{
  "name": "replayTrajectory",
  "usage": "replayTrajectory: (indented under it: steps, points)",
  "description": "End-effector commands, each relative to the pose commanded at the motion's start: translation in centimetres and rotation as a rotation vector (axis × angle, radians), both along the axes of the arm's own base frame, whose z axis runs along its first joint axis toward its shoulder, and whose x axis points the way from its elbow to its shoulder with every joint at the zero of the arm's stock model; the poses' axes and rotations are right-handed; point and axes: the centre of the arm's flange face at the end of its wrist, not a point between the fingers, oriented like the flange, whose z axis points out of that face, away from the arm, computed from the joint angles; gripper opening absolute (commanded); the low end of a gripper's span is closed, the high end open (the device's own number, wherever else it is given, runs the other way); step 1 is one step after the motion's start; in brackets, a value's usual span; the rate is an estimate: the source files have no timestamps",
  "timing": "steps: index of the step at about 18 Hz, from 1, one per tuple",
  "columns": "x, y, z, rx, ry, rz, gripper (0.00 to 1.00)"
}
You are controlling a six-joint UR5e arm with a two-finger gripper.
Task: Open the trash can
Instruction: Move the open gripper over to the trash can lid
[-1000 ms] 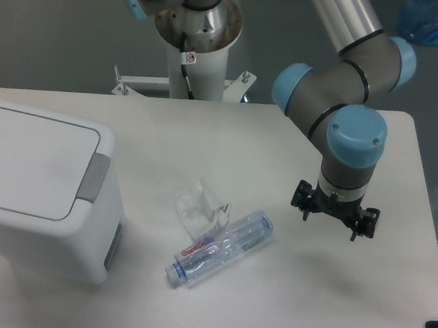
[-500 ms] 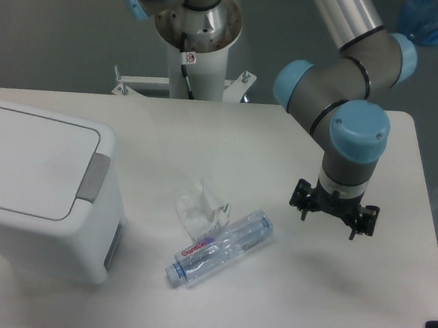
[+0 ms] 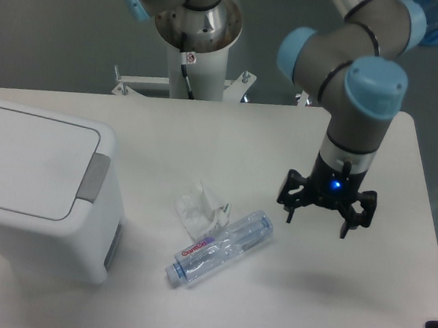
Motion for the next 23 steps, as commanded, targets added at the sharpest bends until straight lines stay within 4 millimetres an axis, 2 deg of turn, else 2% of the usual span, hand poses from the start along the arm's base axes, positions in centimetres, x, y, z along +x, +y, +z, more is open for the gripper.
replayTrajectory:
  steps: [2, 5, 7, 9, 11, 18, 20, 23]
  points:
    - [1.2, 0.2, 1.4, 0.063, -0.018, -0.021, 1.0]
    - [5.2, 2.2, 3.1, 0.11, -0.031, -0.075, 1.0]
    - [7.4, 2.5, 4.0, 0.127, -0.053, -0.062, 1.0]
    - [9.4, 3.0, 5.8, 0.165, -0.06, -0.072, 1.0]
    - [11.5, 4.6, 6.9, 0.202, -0.07, -0.112, 1.0]
    - [14.6, 7.0, 7.4, 0.22, -0.09, -0.121, 1.0]
    - [15.3, 7.4, 7.0, 0.215, -0.098, -0.131, 1.0]
    - [17.3, 8.5, 6.5, 0.205, -0.128, -0.135, 1.0]
